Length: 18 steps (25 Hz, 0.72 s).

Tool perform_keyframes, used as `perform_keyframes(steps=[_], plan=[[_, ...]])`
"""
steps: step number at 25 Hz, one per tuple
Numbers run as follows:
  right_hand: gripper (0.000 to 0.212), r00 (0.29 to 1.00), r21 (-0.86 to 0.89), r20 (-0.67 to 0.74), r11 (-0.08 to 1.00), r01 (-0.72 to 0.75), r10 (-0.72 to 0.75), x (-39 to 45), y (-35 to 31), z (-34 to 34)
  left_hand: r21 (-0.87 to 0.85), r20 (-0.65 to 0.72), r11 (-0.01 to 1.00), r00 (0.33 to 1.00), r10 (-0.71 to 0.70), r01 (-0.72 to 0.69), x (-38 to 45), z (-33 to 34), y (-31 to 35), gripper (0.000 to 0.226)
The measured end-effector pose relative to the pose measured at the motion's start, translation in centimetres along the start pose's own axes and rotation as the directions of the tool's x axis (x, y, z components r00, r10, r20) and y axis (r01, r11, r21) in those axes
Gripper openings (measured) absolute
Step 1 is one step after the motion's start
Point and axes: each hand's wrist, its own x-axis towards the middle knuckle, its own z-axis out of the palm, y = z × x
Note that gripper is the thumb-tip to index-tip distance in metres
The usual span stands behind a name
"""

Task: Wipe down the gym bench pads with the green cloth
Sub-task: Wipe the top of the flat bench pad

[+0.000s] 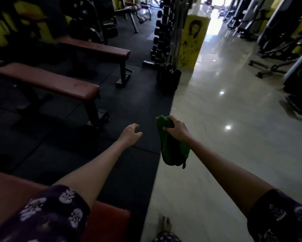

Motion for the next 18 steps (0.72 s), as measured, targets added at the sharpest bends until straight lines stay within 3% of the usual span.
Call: perform_keyframes(steps=[5, 9, 18], plan=[[0.042, 0.981, -0.026, 0.138, 0.989, 0.144, -0.139, 8.7, 0.7, -1.6, -0.114, -0.150, 0.982, 0.974, -0.168, 0.151, 4.7, 0.3, 1.7, 0.048], [0.043, 0.927, -0.029, 0.275, 0.961, 0.274, -0.256, 15.1, -0.6, -1.5, -0.150, -0.244, 0.957, 0.928, -0.280, 0.249, 6.9, 0.1, 2.0, 0.048], [0.043, 0.780, 0.066, 0.421, 0.873, 0.483, -0.463, 27.8, -7.5, 5.8, -0.144, -0.352, 0.894, 0.823, -0.446, 0.424, 15.0, -5.0, -3.6, 0.048]])
